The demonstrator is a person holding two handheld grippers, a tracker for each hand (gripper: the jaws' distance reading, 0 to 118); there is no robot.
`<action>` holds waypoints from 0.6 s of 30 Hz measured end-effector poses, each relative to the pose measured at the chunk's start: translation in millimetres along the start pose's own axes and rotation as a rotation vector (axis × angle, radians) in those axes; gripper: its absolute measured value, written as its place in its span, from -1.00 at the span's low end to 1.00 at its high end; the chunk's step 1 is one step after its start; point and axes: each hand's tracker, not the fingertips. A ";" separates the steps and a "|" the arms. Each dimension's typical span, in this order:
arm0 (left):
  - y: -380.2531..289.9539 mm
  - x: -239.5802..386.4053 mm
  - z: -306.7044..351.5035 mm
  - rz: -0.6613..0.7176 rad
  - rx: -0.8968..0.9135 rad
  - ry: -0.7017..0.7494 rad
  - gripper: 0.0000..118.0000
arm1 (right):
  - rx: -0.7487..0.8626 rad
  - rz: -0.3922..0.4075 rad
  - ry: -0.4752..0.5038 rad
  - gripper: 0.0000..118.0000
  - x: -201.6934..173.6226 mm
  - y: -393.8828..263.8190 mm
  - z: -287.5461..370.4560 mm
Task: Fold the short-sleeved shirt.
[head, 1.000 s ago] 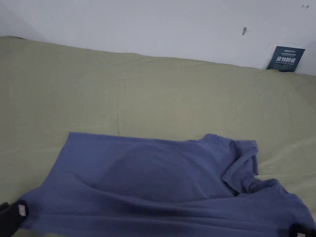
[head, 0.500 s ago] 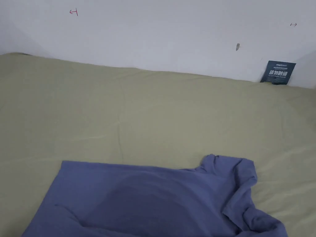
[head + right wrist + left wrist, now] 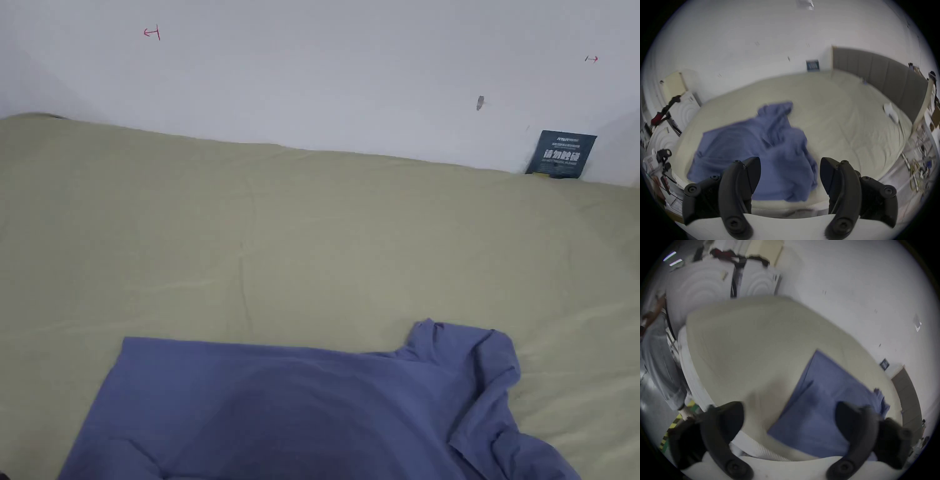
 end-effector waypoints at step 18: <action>40.2 74.2 -69.8 -0.477 -0.016 -0.212 -1.00 | 0.143 0.151 0.230 -1.00 -56.9 52.3 -49.6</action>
